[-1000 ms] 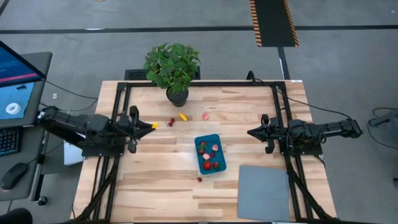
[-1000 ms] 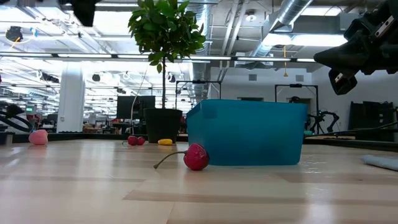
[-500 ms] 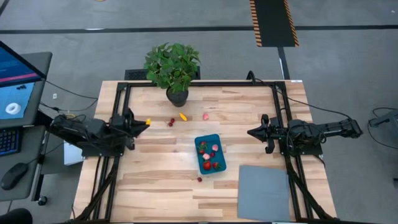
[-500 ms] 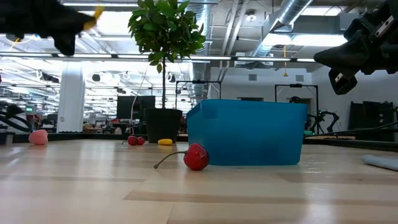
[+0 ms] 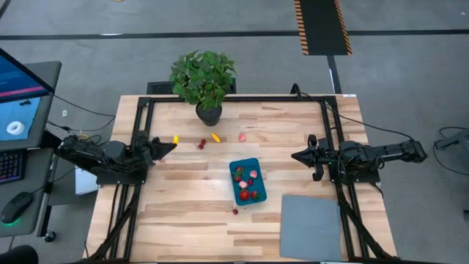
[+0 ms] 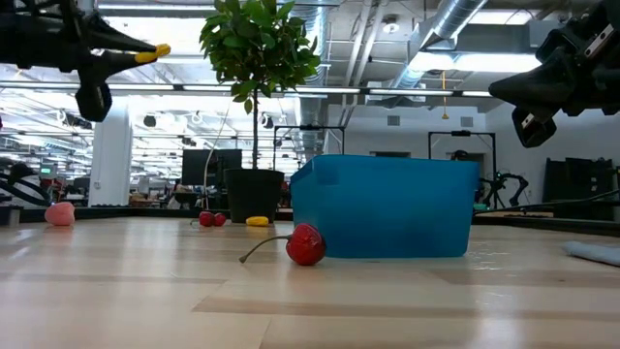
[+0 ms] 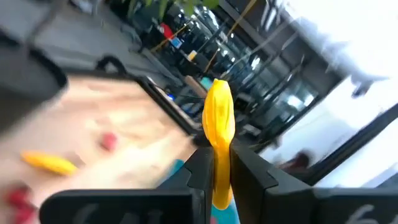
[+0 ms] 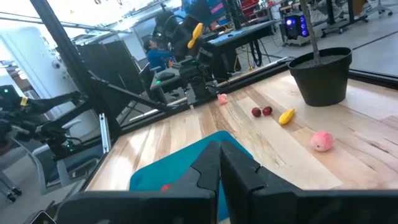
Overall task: Pick and placing Produce into tupperware
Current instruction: Put the bottom corn into the blue bin
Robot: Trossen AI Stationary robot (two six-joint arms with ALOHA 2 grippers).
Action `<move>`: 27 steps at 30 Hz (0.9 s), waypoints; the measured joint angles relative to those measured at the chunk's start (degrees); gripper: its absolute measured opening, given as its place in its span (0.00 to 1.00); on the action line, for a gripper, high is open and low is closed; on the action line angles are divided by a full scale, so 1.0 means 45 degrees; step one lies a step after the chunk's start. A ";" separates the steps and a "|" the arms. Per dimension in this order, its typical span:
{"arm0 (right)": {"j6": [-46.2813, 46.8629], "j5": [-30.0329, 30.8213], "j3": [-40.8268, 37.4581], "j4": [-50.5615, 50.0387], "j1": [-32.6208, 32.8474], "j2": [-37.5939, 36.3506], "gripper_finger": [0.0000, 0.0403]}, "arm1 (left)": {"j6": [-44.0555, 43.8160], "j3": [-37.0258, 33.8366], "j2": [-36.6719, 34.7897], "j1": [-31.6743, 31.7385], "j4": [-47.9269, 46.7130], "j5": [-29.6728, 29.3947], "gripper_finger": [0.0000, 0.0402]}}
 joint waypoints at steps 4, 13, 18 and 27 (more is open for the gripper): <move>0.0000 0.0001 0.0000 -0.0003 0.0000 0.0000 0.09 | -0.3620 0.0000 0.0000 0.0000 0.0025 0.0077 0.07; 0.0000 0.0005 -0.0001 -0.0008 0.0000 0.0000 0.09 | -0.7431 0.0000 0.0000 0.0000 0.0371 0.0992 0.07; 0.0005 0.0005 -0.0002 -0.0008 0.0000 0.0000 0.09 | -0.7518 0.0000 0.0000 0.0000 0.0372 0.0906 0.07; 0.0000 0.0005 -0.0002 -0.0013 0.0000 0.0000 0.08 | -0.0056 0.0005 0.0000 0.0005 -0.0651 0.0647 0.07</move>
